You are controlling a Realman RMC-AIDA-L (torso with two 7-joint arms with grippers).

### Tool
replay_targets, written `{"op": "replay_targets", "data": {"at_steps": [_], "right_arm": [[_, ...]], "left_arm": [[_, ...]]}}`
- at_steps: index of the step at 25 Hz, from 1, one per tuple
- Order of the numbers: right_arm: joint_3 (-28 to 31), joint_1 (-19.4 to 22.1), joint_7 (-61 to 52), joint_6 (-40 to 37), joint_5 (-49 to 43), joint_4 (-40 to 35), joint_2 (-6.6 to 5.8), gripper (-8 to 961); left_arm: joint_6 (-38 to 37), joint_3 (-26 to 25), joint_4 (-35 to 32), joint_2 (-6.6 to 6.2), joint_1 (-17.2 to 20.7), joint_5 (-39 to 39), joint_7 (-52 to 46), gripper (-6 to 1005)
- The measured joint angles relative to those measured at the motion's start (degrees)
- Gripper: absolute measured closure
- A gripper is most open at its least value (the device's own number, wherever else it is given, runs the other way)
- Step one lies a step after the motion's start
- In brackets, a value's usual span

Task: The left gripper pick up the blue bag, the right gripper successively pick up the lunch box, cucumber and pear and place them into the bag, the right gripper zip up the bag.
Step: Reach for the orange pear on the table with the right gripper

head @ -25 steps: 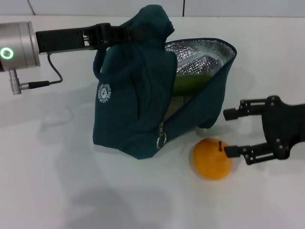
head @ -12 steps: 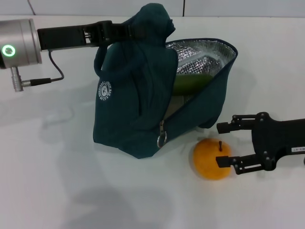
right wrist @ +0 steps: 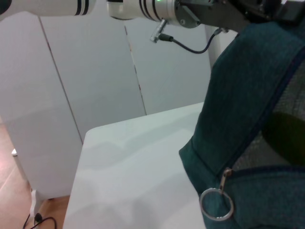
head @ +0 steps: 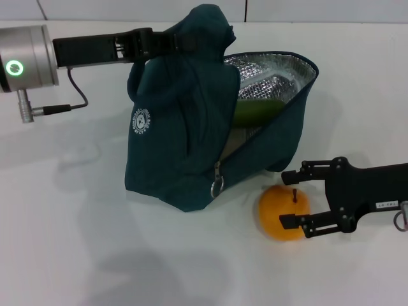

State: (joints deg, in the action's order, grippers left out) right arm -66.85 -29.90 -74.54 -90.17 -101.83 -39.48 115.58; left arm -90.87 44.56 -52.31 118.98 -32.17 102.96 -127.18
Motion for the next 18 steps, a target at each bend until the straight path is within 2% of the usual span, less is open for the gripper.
{"op": "replay_targets", "data": {"at_steps": [6,12,17,18], "right_arm": [[-1.3,-0.7,0.2,1.4,0.2,0.9,0.24,174],[-1.3,-0.7,0.2,2.0,0.3,1.1,0.25,372],[-1.3,-0.7,0.2,2.1,1.0,1.4,0.25,601],[-1.4,-0.7,0.2,2.2,1.2,1.5,0.25,600]], "left_arm": [[0.0,0.0,0.0,0.03,0.0,0.0,0.0,949],[0.0,0.0,0.7,0.01,0.0,0.0,0.3,949],[0.2,0.0,1.4,-0.22,-0.1,-0.3,0.8,949],[0.2,0.0,1.4,-0.22,-0.1,-0.3,0.8,949]]}}
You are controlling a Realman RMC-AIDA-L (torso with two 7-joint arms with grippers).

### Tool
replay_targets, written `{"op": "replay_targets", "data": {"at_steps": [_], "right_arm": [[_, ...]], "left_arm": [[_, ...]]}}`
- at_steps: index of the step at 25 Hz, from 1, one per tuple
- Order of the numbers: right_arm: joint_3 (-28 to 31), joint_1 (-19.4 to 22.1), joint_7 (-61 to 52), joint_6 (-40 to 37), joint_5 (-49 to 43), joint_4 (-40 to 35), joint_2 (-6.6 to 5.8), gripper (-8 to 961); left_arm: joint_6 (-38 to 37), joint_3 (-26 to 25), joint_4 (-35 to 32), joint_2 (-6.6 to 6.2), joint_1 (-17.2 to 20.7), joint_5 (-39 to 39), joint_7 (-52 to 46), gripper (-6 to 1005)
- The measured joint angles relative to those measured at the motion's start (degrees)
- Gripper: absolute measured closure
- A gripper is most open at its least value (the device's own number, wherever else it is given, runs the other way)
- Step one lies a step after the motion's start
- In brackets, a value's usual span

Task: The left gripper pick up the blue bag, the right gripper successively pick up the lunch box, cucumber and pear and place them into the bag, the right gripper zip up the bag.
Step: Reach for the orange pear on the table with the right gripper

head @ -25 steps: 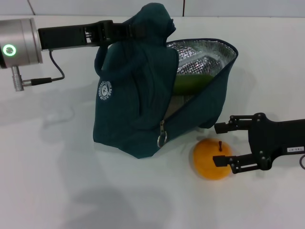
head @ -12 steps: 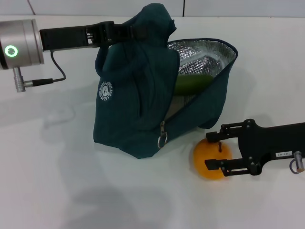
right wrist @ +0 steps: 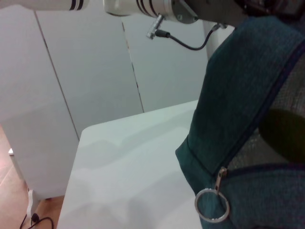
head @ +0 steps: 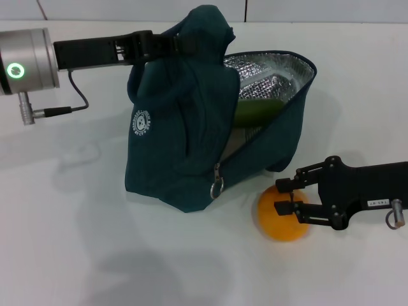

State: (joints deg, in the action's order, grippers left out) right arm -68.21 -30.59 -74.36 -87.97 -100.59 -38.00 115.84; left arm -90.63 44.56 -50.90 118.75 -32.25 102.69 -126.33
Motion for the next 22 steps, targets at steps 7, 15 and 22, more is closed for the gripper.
{"op": "replay_targets", "data": {"at_steps": [7,15,22], "right_arm": [[0.0,0.0,0.5,0.2,0.4,-0.1,0.00,597],[0.1,0.1,0.9,0.2,0.4,-0.4,-0.02,615],[0.1,0.4,3.1,0.0,0.4,-0.5,0.00,793]], "left_arm": [[0.1,0.0,0.0,-0.02,0.0,0.0,0.0,950],[0.1,0.0,0.0,-0.02,0.0,-0.1,0.0,950],[0.2,0.0,0.0,-0.02,0.0,-0.2,0.0,950]]}}
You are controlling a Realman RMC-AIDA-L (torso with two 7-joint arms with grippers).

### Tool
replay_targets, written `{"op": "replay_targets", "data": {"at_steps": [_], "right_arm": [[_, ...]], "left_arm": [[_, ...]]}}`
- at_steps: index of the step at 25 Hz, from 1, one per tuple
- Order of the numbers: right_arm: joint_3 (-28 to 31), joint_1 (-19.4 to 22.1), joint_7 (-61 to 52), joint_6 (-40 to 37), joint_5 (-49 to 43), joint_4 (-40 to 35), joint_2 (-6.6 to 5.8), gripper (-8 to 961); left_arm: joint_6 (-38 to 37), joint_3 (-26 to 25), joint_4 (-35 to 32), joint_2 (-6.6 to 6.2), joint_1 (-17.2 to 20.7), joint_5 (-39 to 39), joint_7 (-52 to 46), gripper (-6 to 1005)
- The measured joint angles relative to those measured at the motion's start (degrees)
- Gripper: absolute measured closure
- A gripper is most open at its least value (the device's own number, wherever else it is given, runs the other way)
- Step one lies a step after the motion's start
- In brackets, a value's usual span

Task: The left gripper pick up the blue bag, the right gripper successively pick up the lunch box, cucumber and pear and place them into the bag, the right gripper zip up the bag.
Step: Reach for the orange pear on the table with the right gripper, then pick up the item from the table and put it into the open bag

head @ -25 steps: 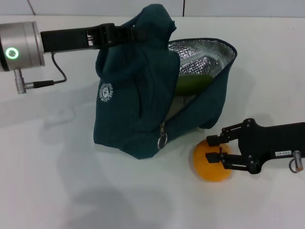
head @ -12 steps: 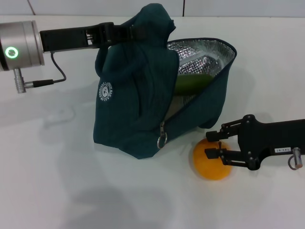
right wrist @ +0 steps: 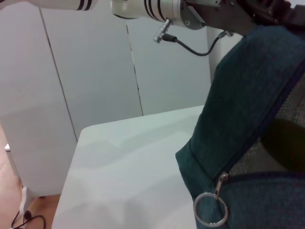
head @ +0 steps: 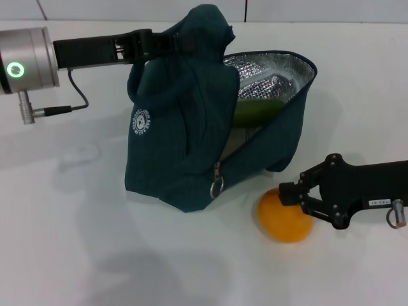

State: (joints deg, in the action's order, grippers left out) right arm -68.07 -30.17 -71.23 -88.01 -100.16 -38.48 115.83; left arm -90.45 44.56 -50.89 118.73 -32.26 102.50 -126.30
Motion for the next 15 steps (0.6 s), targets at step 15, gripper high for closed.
{"op": "replay_targets", "data": {"at_steps": [15], "right_arm": [[7.0,0.8,0.8,-6.9,6.4,-2.5,-0.51,913]], "left_arm": [[-0.1,0.0,0.0,0.04,0.0,0.0,0.0,950]]}}
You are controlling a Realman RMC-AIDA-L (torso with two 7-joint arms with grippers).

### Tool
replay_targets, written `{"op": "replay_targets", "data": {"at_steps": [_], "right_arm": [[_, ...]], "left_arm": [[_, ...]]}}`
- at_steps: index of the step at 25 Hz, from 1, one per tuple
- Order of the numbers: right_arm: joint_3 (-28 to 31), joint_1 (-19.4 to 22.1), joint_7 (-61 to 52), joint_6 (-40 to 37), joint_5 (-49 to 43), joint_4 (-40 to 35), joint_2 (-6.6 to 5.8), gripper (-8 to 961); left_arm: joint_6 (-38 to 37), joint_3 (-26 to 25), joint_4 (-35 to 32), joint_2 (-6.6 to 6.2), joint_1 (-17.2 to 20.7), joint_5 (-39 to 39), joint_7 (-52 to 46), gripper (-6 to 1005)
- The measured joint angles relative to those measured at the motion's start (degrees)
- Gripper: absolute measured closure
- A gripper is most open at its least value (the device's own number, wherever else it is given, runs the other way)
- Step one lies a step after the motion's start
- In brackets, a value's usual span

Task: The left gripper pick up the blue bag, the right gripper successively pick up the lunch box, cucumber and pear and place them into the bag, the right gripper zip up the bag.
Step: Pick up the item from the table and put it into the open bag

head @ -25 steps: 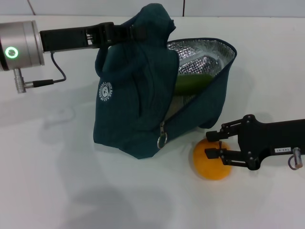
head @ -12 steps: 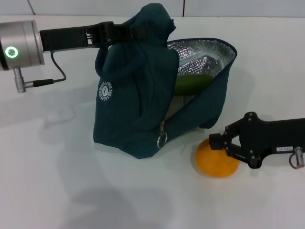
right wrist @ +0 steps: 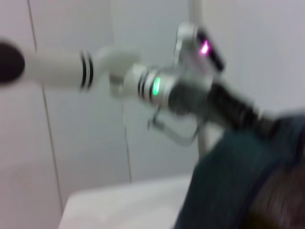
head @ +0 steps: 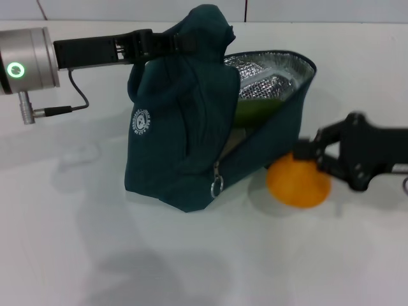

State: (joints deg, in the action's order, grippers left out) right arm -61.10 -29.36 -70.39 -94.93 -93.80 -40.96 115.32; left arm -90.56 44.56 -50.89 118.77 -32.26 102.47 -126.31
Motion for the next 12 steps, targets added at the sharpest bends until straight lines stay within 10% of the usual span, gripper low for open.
{"op": "replay_targets", "data": {"at_steps": [12], "right_arm": [[6.7,-3.4,-0.9,0.4,10.4,-1.8,0.05,910]], "left_arm": [[-0.2,0.1,0.0,-0.04,0.1,-0.1,0.0,949]]}}
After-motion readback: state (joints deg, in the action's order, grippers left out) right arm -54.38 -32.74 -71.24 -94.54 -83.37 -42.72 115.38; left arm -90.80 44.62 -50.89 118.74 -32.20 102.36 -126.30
